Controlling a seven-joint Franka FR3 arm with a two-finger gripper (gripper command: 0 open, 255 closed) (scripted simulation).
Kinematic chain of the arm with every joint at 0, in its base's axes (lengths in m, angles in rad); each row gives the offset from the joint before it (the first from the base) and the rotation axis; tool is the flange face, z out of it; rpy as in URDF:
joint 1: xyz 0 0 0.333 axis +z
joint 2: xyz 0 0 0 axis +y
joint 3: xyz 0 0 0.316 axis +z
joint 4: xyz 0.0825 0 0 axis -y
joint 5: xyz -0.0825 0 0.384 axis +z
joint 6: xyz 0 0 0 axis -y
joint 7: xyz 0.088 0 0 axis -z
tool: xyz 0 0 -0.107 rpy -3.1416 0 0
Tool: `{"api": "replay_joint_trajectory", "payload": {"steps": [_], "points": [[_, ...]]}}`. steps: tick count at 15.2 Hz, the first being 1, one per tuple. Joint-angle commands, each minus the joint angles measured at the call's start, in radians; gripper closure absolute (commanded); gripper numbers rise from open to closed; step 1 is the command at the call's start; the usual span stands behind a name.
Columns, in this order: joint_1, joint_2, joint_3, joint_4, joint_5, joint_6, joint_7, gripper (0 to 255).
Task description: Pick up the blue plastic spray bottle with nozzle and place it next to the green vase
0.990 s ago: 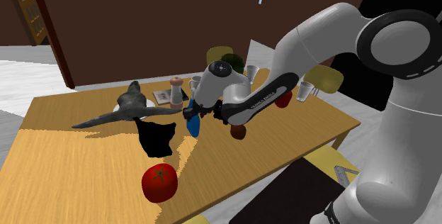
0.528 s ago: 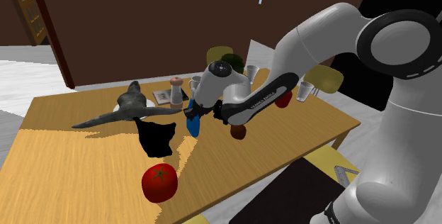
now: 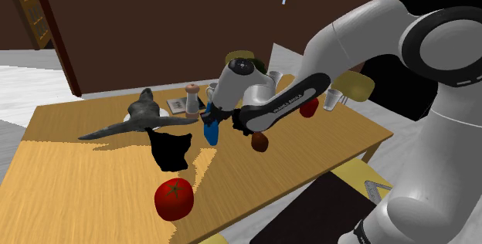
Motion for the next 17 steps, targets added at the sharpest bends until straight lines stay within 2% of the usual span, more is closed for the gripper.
{"api": "replay_joint_trajectory", "payload": {"steps": [1,17], "points": [[-0.01,-0.021,0.015,0.001,0.039,-0.017,-0.034,255],[-0.044,-0.162,0.074,0.049,0.282,-0.17,-0.245,255]]}}
